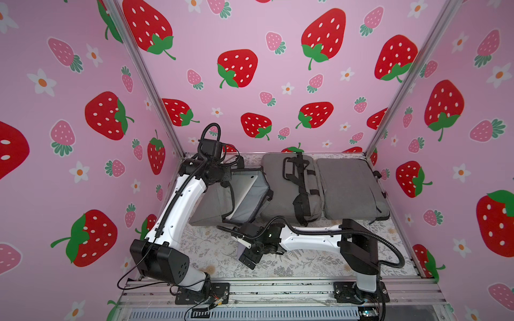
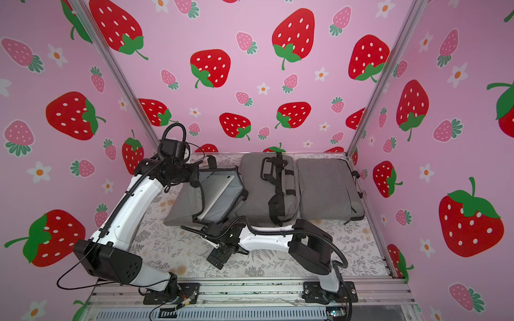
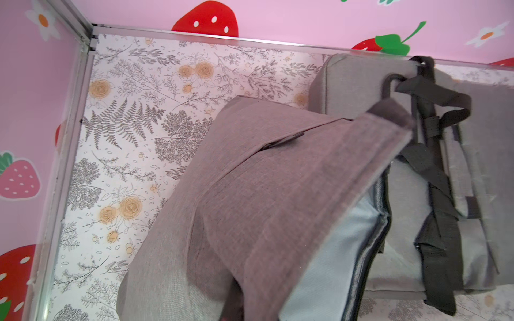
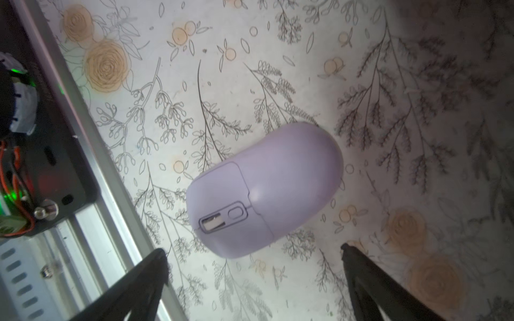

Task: Put the mouse into the laptop bag
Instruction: Pick up the mouse from the center of the board.

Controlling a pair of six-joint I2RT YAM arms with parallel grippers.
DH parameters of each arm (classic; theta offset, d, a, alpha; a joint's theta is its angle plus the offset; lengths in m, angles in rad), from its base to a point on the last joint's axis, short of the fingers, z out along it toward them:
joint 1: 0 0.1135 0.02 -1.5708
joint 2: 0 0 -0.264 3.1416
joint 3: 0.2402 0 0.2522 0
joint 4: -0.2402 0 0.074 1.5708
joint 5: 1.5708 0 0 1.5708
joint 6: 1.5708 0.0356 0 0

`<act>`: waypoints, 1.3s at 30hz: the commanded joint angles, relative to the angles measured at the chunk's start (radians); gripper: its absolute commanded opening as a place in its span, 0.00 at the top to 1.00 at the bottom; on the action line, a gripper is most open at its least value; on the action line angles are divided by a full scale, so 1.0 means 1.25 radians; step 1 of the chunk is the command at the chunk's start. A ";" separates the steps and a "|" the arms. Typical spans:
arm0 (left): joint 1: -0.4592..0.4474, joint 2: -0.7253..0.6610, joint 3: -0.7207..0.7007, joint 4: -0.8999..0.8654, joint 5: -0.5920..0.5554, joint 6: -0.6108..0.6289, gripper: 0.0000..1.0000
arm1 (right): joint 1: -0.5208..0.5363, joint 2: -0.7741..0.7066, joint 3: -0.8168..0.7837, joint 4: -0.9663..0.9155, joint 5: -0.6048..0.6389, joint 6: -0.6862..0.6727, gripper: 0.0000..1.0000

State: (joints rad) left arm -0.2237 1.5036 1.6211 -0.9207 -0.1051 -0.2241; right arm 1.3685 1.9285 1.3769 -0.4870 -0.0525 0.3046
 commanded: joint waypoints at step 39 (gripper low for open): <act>-0.046 -0.099 -0.030 0.066 -0.179 -0.058 1.00 | -0.033 0.136 0.114 -0.115 0.028 -0.009 0.44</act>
State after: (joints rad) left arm -0.2752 1.4254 1.5356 -0.9031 -0.2512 -0.2714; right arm 1.3365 2.1429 1.5951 -0.6449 -0.0013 0.2783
